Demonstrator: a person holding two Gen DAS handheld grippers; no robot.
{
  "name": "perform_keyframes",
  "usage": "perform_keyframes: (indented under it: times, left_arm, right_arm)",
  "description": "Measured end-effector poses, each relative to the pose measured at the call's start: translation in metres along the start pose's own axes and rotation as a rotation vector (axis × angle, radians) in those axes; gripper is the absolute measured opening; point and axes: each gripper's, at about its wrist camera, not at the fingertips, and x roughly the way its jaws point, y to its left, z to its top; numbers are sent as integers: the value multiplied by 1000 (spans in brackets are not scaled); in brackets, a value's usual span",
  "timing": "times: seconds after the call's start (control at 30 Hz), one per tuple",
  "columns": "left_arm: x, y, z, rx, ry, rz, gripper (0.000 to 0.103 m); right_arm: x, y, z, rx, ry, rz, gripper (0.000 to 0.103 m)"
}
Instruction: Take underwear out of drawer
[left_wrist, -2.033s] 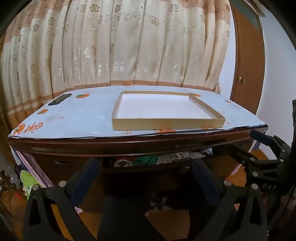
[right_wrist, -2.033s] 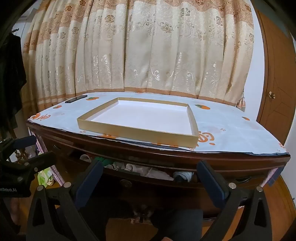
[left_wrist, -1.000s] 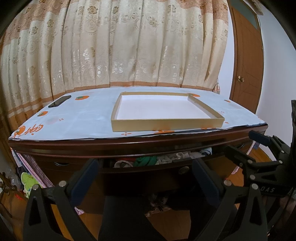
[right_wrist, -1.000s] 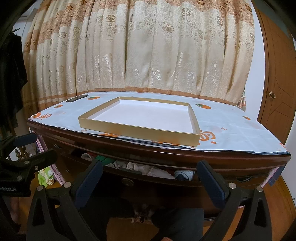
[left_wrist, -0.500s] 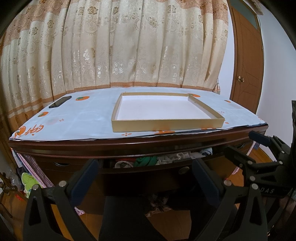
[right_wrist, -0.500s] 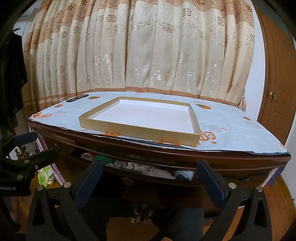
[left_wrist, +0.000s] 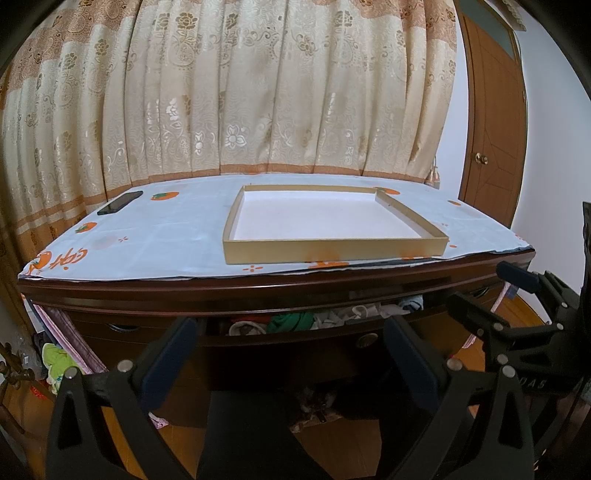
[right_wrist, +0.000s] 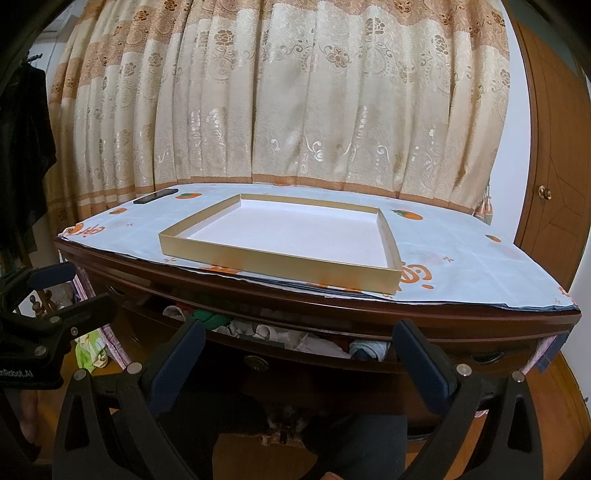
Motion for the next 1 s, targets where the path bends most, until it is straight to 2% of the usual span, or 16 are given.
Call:
perform_keyframes:
  times: [0.9,1.0]
  left_arm:
    - [1,1,1,-1,2,-1,103]
    - [1,1,1,-4,7,0,103]
  right_arm:
    - [3,0,-2,-20,-18,20,103]
    - [2,-1,-3,-23,-68,41,103]
